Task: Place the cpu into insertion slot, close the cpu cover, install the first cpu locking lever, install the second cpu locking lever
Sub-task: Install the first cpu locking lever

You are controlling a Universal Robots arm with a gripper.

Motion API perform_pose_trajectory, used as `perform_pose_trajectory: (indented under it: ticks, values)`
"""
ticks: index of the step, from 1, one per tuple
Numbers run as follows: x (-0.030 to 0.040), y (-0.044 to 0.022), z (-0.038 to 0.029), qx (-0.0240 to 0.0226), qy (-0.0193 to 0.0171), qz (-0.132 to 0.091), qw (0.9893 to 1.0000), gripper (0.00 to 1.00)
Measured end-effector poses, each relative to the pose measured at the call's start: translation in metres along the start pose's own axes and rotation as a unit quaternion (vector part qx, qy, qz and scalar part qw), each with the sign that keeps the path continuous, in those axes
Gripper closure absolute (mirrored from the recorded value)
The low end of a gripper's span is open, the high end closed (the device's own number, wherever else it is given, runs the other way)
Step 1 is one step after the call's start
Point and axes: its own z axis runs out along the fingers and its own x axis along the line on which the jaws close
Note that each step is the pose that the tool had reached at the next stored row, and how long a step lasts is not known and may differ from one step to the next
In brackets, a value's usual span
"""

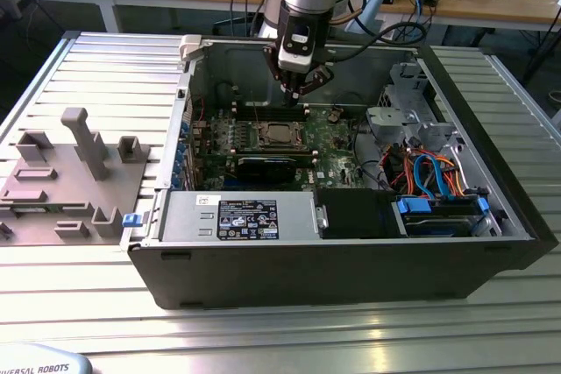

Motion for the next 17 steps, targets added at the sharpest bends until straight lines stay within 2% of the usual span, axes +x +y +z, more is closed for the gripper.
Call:
perform_pose_trajectory:
  ticks: [17]
  values:
    - [0.0000,0.0000,0.0002,0.0001,-0.0002,-0.006,1.0000,0.89]
